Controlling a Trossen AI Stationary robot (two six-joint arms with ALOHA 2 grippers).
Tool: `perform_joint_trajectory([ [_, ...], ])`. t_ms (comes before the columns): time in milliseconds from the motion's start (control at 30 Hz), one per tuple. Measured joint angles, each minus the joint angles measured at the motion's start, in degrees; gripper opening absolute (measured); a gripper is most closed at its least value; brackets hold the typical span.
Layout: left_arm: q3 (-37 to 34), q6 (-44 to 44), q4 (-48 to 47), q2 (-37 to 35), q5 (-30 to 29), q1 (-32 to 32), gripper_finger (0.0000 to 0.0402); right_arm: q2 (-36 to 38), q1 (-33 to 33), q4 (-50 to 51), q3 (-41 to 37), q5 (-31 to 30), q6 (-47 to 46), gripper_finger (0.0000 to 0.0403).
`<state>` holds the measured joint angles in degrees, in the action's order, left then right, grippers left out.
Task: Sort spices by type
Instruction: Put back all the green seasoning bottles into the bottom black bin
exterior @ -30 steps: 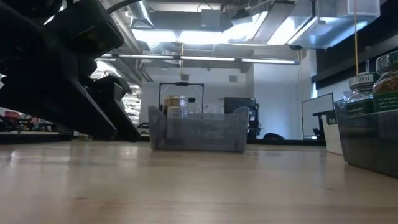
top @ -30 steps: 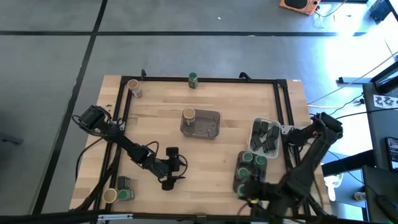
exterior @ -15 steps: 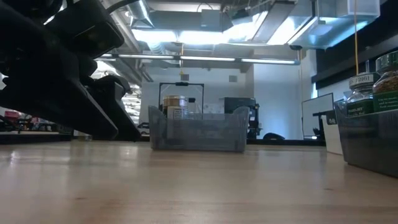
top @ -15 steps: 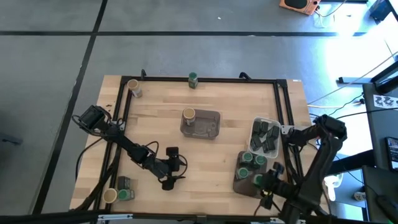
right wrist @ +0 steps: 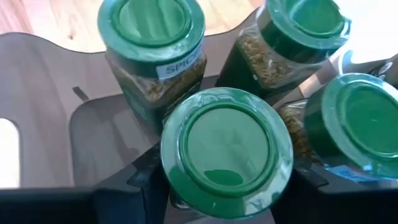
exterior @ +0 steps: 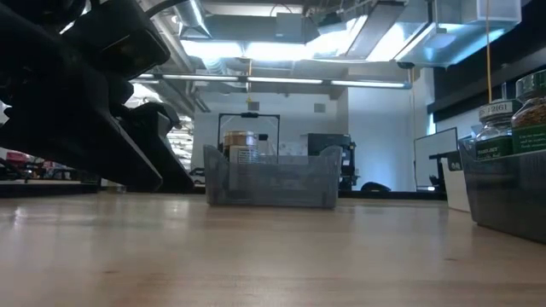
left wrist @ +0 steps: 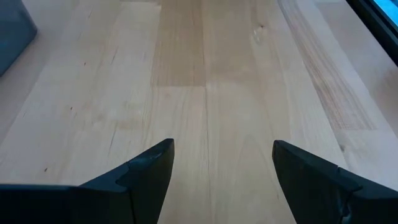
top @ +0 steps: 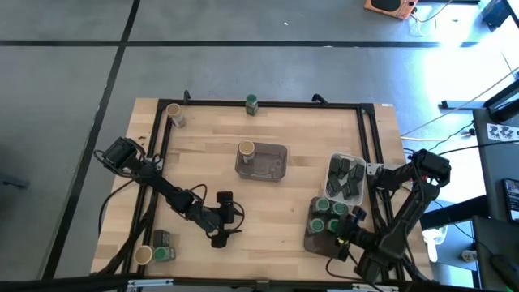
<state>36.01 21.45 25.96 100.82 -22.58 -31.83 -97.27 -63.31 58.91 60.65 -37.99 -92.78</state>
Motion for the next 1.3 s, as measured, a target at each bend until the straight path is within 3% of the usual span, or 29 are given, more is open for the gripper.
perform_joint_trajectory([
  [200, 0.0, 0.1, 0.0, 0.0, 0.0, 0.0, 0.0269, 0.0, 0.0, -0.4, -1.1, -0.7, -0.4, 0.0213],
  [533, 0.0, 0.1, 0.0, 0.0, 0.0, 0.0, 0.0269, 0.6, 0.0, 1.4, -0.2, 3.6, -1.5, 0.029],
  [767, 0.0, 0.1, 0.0, 0.0, 0.0, 0.0, 0.0269, 1.9, 0.0, 14.4, 10.4, 4.2, -1.3, 0.0294],
  [867, 0.0, 0.1, 0.0, 0.0, 0.0, 0.0, 0.0269, 1.9, 0.0, 15.5, 15.4, 4.1, 0.6, 0.029],
  [1100, 0.0, 0.1, 0.0, 0.0, 0.0, 0.0, 0.0269, 1.8, 2.3, 3.3, 18.0, -0.9, 12.3, 0.0277],
  [1300, 0.0, 0.1, 0.0, 0.0, 0.0, 0.0, 0.0269, -0.8, 7.6, -7.7, 14.6, 7.3, 24.1, 0.0237],
])
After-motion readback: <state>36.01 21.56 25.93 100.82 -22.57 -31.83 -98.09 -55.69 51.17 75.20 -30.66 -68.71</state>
